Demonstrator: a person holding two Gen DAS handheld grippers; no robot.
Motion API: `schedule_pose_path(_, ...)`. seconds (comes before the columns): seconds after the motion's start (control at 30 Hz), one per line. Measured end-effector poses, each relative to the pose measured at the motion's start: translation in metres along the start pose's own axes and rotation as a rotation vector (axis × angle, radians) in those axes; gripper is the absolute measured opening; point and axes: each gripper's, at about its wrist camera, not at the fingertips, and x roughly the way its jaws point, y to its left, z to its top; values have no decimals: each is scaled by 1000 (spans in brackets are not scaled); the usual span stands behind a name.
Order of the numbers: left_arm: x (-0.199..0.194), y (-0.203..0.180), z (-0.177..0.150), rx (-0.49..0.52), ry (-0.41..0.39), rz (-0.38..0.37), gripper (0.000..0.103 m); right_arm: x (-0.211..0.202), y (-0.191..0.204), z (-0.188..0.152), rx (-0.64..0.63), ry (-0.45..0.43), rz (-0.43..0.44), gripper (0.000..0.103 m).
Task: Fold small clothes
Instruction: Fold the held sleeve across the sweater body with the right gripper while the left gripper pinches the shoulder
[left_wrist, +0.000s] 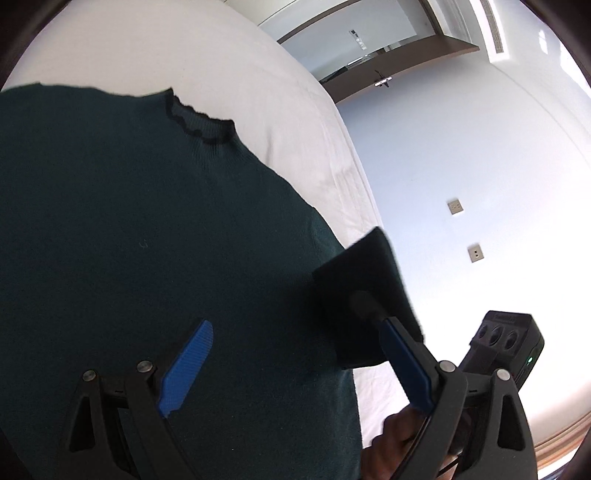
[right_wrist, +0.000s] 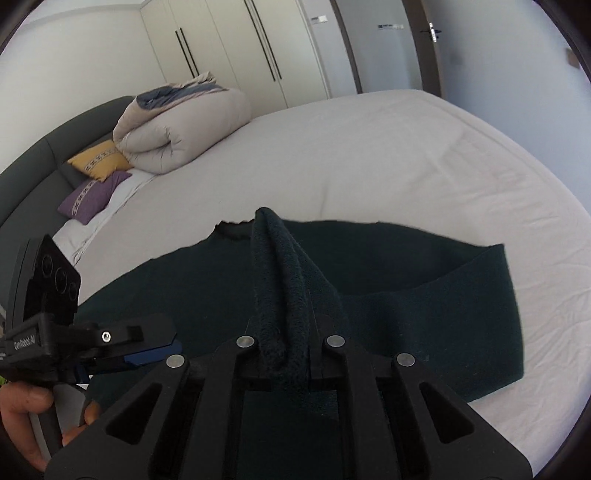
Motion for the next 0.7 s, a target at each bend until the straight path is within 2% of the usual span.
schedule_pose_path(0.1, 14, 17, 4, -74, 42, -52, 93, 37, 24, -38, 0, 84, 14, 8)
schedule_pose_path(0.23, 26, 33, 2, -151, 76, -83, 93, 78, 44, -116, 53, 211, 8, 11)
schedule_pose_path(0.27, 28, 34, 1, -153, 82, -87, 93, 87, 52, -146, 60, 228, 7, 13)
schedule_pose_path(0.33, 30, 29, -1, -145, 95, -94, 93, 97, 56, -167, 52, 209, 14, 17)
schedule_pose_path(0.37, 32, 29, -3, -144, 102, -100, 93, 88, 53, -176, 46, 199, 20, 23)
schedule_pose_path(0.43, 38, 25, -4, -157, 114, -113, 93, 43, 32, -189, 58, 192, 44, 42)
schedule_pose_path(0.47, 42, 25, -4, -165, 117, -115, 91, 30, 29, -191, 69, 182, 65, 60)
schedule_pose_path(0.5, 46, 25, -5, -167, 120, -117, 87, 16, 25, -190, 75, 164, 79, 67)
schedule_pose_path(0.57, 55, 23, -6, -164, 139, -100, 67, 8, 26, -187, 68, 156, 63, 67)
schedule_pose_path(0.6, 59, 23, -7, -166, 146, -87, 63, 4, 23, -185, 70, 166, 56, 67)
schedule_pose_path(0.67, 65, 24, -7, -159, 152, -61, 40, -8, 11, -186, 116, 177, 76, 67)
schedule_pose_path(0.7, 67, 25, -7, -156, 154, -44, 33, -16, 2, -189, 158, 180, 97, 67)
